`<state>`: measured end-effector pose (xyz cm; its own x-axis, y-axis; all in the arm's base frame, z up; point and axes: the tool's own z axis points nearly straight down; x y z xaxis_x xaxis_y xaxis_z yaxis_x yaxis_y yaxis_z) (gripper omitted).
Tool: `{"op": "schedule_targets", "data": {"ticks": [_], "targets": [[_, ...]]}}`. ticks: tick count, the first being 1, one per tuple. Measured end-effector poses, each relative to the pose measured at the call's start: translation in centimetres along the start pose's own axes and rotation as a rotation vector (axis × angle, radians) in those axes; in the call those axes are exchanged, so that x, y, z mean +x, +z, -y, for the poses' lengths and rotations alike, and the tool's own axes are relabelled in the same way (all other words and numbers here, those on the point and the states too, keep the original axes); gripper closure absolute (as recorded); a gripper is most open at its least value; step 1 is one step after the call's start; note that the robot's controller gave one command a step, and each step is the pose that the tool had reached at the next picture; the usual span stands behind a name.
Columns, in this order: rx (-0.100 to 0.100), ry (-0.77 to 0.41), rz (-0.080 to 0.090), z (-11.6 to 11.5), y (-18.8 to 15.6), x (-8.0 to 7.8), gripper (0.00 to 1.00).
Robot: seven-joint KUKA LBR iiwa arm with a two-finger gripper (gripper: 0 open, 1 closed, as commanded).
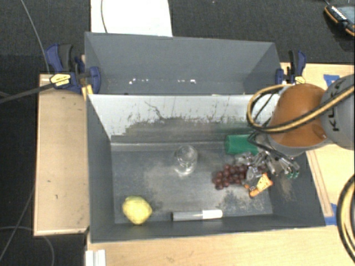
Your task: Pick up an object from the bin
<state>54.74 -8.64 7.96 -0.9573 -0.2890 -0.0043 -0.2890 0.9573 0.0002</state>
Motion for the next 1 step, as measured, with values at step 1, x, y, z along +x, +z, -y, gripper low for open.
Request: {"op": "schedule_targets", "data": {"ticks": [1], "targets": [[-0.006,0.000,-0.011,-0.17,-1.68,0.29,1.00]]}}
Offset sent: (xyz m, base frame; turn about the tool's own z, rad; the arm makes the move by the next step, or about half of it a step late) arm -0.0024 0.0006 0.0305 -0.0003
